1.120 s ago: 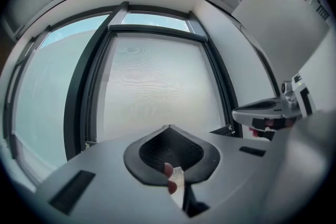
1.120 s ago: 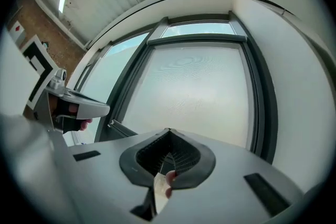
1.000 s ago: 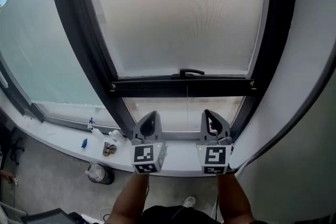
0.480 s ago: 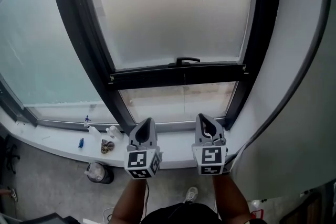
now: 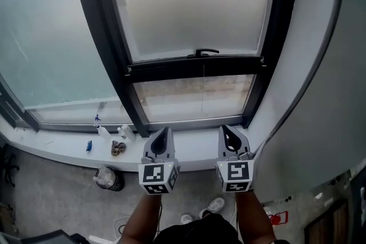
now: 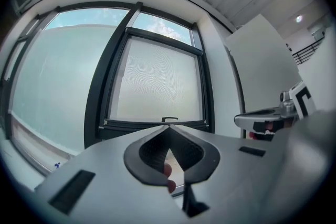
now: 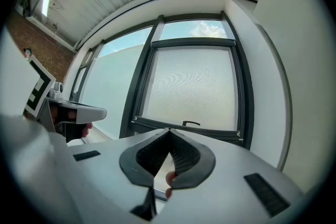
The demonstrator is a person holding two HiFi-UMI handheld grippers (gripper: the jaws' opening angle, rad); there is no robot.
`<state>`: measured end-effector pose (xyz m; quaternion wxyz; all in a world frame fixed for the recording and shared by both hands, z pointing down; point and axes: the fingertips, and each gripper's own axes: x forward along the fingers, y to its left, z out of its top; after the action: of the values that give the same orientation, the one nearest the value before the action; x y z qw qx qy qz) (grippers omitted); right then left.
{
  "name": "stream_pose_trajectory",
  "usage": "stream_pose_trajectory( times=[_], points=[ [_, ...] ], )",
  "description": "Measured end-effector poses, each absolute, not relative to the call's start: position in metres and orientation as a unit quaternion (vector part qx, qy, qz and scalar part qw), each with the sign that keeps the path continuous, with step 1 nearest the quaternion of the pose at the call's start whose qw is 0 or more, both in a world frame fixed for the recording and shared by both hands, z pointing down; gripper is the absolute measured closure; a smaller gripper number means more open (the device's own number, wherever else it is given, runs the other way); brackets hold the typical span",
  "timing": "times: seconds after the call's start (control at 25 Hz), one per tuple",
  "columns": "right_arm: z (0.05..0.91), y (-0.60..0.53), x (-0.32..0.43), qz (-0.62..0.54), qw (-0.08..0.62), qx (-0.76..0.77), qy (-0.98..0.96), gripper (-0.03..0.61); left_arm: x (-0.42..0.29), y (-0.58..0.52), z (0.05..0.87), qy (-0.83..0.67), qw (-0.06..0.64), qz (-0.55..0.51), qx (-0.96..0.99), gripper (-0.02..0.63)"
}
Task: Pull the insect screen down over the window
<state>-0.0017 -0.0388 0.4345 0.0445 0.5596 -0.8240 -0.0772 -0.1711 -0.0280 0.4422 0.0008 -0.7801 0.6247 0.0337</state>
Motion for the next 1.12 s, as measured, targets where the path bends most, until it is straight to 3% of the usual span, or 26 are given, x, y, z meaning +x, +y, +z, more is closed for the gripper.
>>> stream_pose_trajectory(
  times=[1.12],
  points=[
    [0.470, 0.114, 0.070, -0.066, 0.054, 0.538, -0.838, 0.577, -0.068, 0.127, 0.482, 0.629, -0.011, 0.001, -0.777, 0.612]
  ],
)
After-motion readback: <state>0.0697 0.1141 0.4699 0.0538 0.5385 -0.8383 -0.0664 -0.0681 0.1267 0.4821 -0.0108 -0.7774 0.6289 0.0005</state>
